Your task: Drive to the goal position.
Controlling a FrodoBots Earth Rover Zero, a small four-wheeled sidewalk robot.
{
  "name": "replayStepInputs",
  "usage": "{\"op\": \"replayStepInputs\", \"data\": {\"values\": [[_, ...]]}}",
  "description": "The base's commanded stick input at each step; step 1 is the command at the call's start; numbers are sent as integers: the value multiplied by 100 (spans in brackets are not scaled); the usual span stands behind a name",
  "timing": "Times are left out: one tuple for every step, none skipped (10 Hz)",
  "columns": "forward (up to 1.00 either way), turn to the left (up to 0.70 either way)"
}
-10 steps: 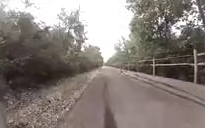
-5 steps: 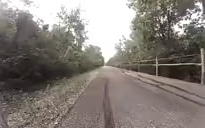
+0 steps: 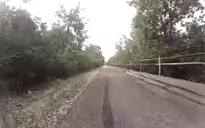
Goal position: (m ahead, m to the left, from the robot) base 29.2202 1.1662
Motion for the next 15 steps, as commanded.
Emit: {"op": "replayStepInputs", "data": {"values": [[70,0],[70,0],[70,0],[70,0],[70,0],[70,0],[70,-4],[70,-7],[70,-8],[70,-9],[70,-9],[70,0],[70,0],[70,0],[70,0]]}}
